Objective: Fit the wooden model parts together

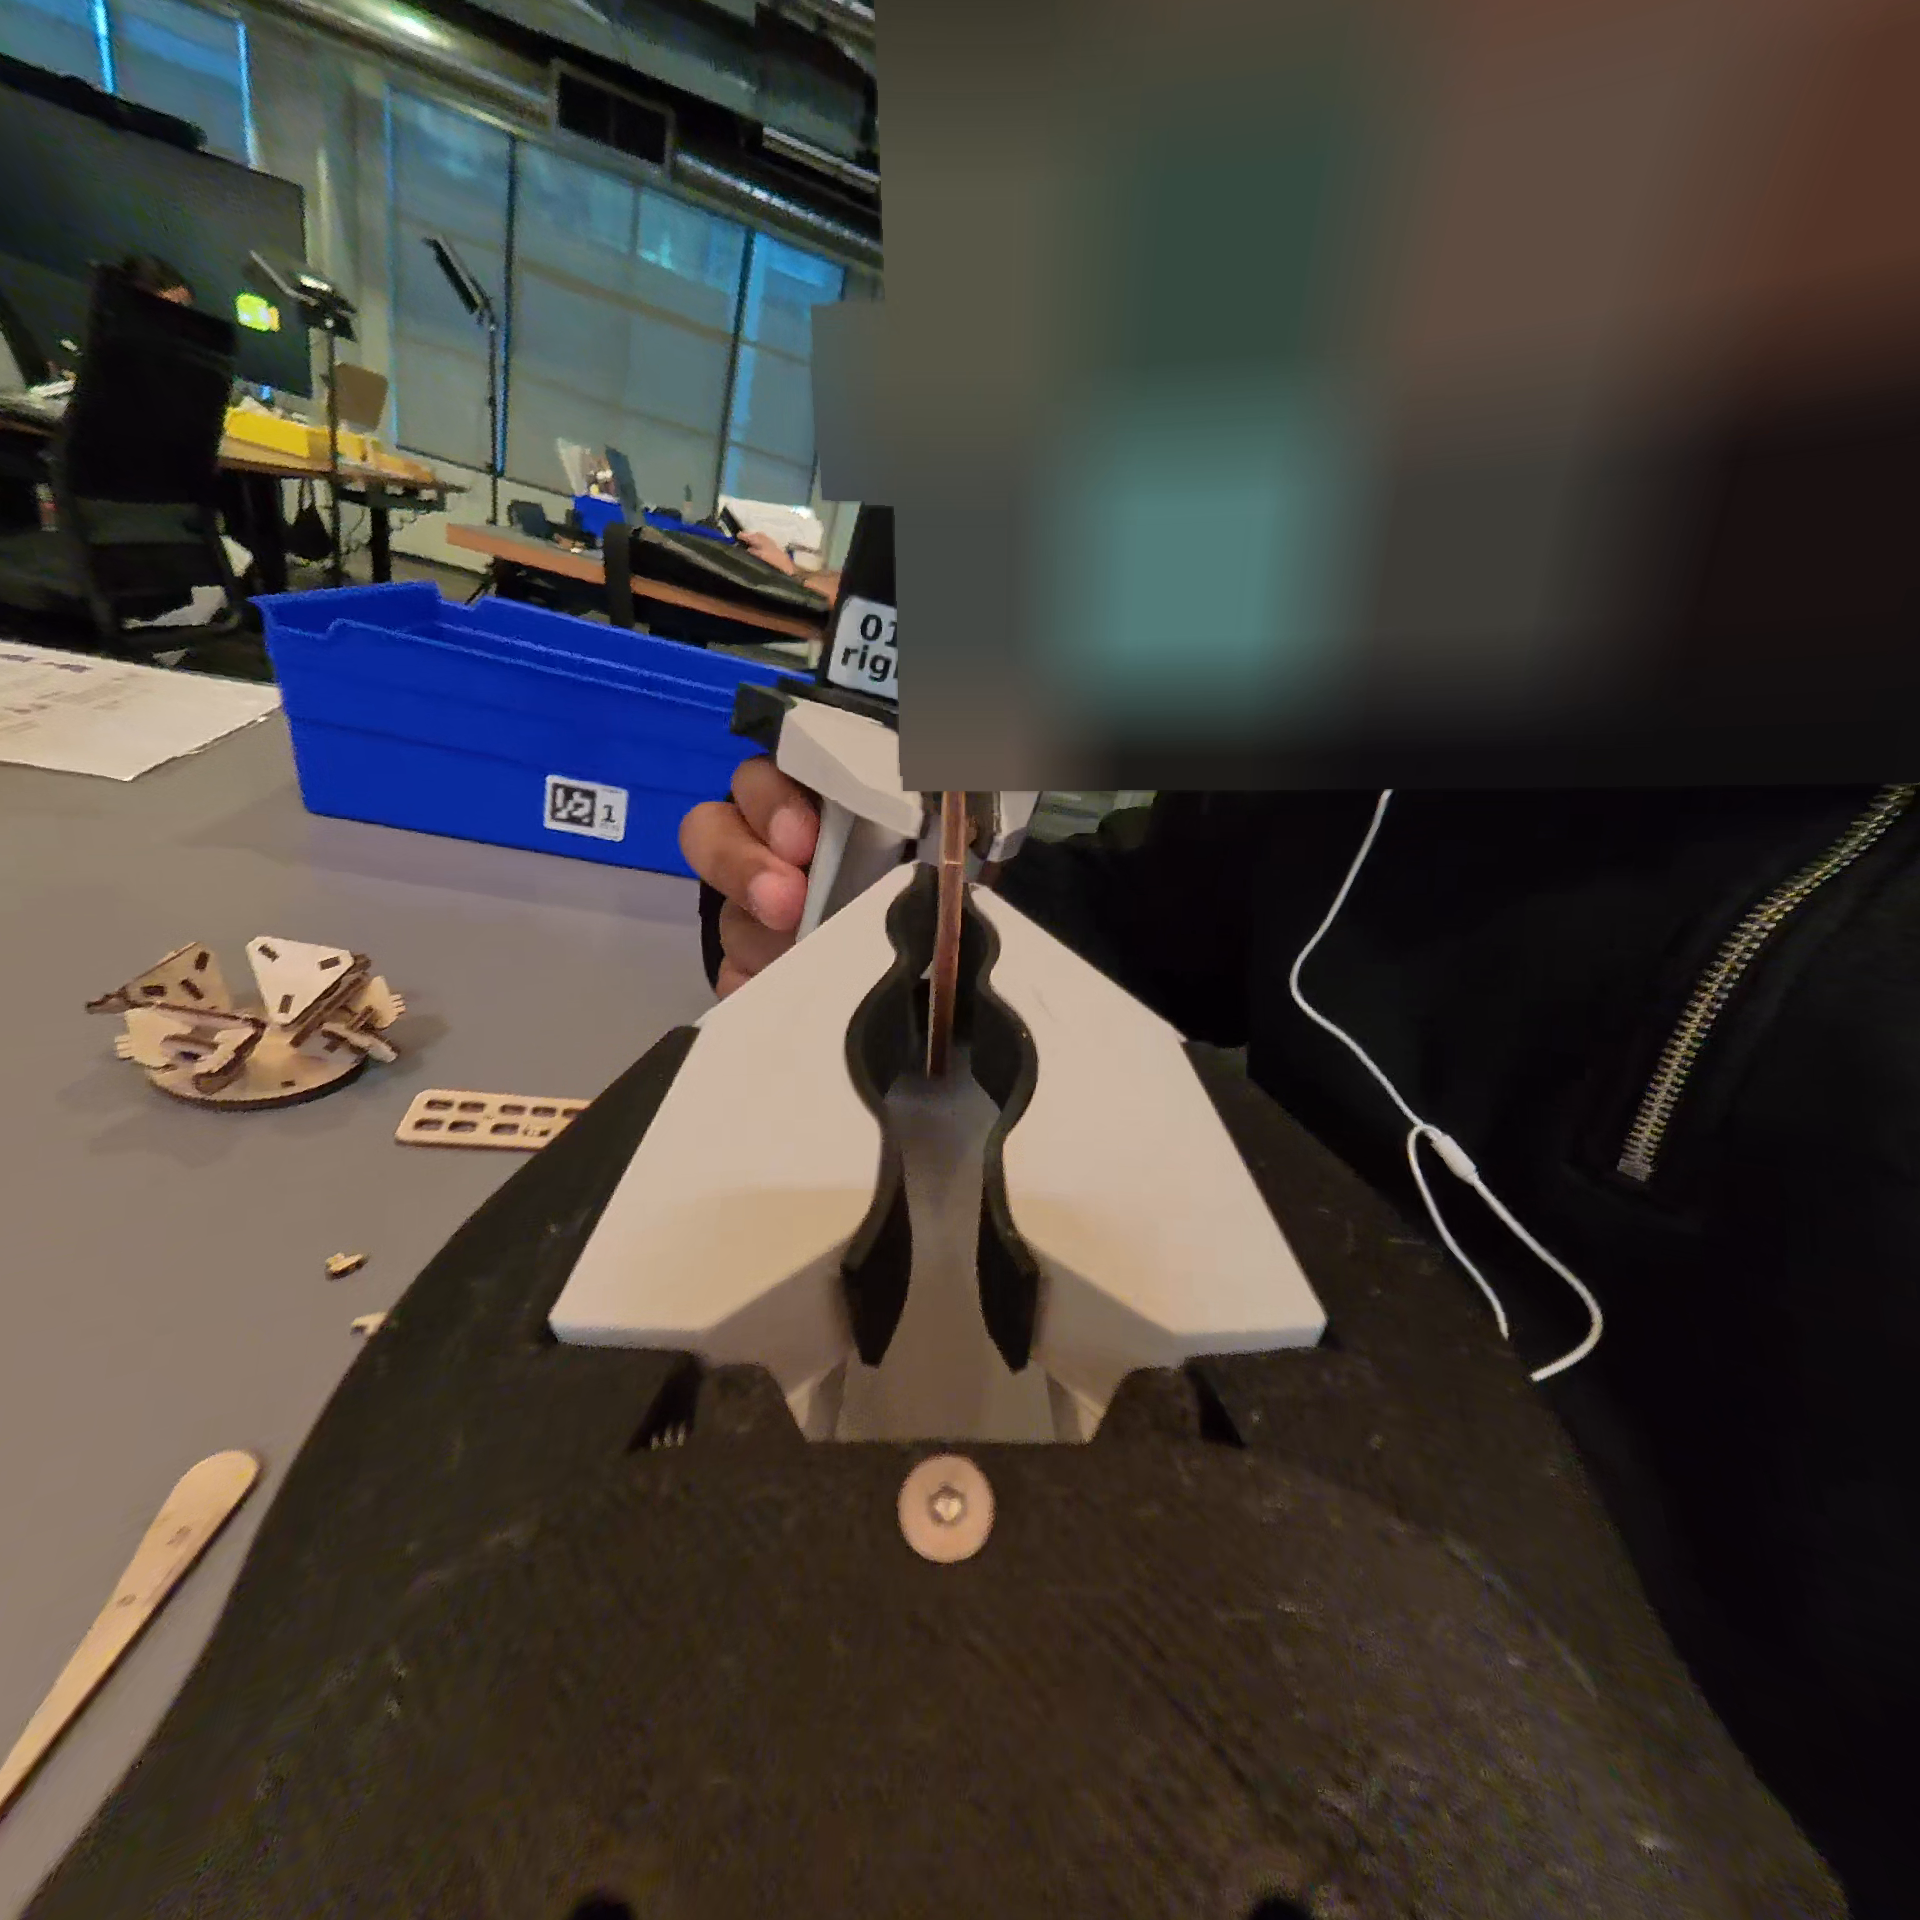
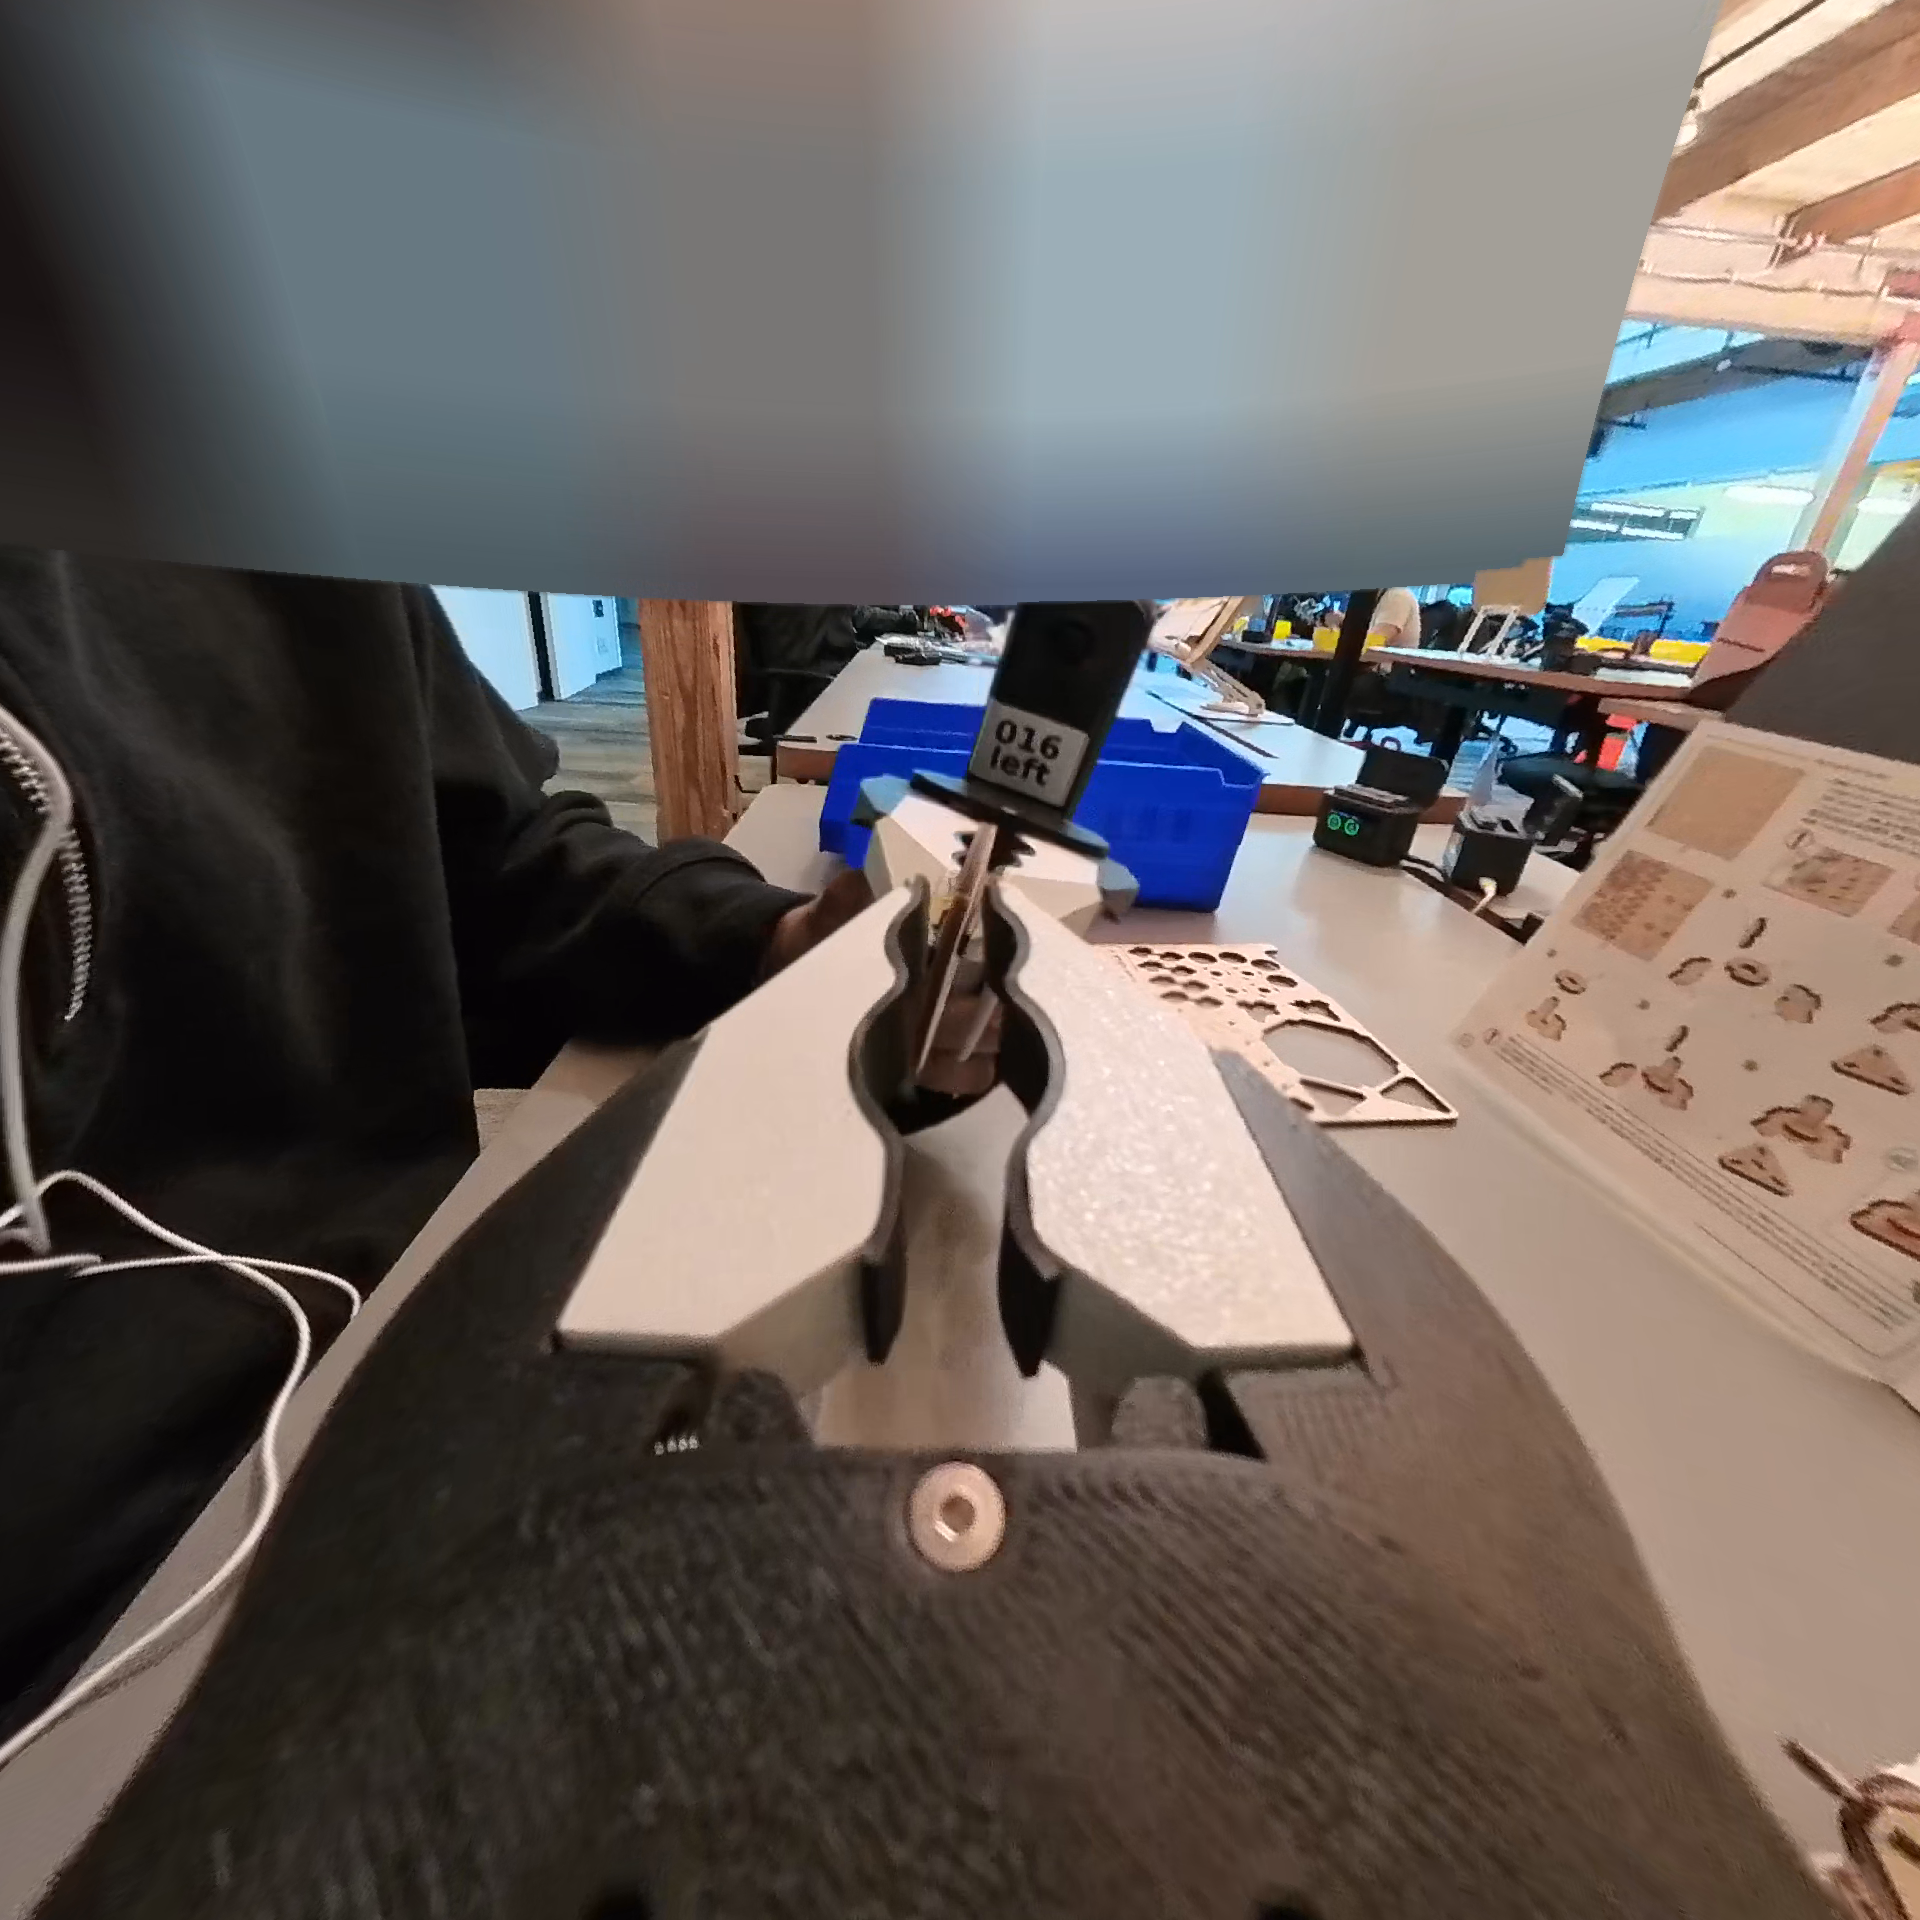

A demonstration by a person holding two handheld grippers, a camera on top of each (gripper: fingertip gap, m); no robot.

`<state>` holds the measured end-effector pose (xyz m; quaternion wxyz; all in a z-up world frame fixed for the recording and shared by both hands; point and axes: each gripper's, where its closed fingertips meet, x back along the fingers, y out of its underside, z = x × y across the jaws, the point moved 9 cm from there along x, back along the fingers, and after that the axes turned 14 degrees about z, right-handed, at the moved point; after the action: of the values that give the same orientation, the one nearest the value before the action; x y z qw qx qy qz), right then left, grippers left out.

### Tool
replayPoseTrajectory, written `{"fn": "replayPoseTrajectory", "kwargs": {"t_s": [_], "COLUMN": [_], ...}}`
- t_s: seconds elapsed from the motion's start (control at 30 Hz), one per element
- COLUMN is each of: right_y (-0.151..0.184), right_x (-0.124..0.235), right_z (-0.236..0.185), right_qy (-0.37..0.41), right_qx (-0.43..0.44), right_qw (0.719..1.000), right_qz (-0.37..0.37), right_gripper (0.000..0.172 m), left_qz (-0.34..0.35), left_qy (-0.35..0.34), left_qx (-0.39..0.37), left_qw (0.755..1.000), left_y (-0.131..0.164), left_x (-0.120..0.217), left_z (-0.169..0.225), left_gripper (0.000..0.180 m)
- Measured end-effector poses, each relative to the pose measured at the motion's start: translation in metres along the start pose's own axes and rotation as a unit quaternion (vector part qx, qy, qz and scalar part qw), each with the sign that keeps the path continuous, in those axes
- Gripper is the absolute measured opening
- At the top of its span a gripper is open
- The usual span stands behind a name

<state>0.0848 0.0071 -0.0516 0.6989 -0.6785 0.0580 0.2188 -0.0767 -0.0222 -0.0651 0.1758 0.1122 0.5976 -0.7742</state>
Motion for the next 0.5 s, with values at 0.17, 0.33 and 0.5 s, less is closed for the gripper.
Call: {"fn": "replayPoseTrajectory", "kwargs": {"t_s": [0.17, 0.33, 0.5], "right_y": [-0.0033, -0.0036, -0.0038], "right_x": [-0.0017, -0.0024, -0.0028], "right_z": [-0.0051, -0.0071, -0.0063], "right_qy": [0.000, -0.006, 0.003], "right_qx": [0.033, 0.046, 0.042], "right_qw": [0.999, 0.999, 0.999], "right_qz": [0.007, -0.005, -0.026], "right_gripper": [0.006, 0.005, 0.005], "left_qz": [0.019, -0.001, -0.023], "left_qy": [0.016, 0.015, -0.004], "left_qx": [0.012, -0.008, -0.040], "left_qw": [1.000, 1.000, 0.999], "left_y": [0.0013, 0.0014, 0.0007], "left_x": [-0.0020, -0.0026, -0.0026], "left_z": [0.0012, 0.0034, 0.0046], "left_gripper": [0.000, 0.000, 0.000]}}
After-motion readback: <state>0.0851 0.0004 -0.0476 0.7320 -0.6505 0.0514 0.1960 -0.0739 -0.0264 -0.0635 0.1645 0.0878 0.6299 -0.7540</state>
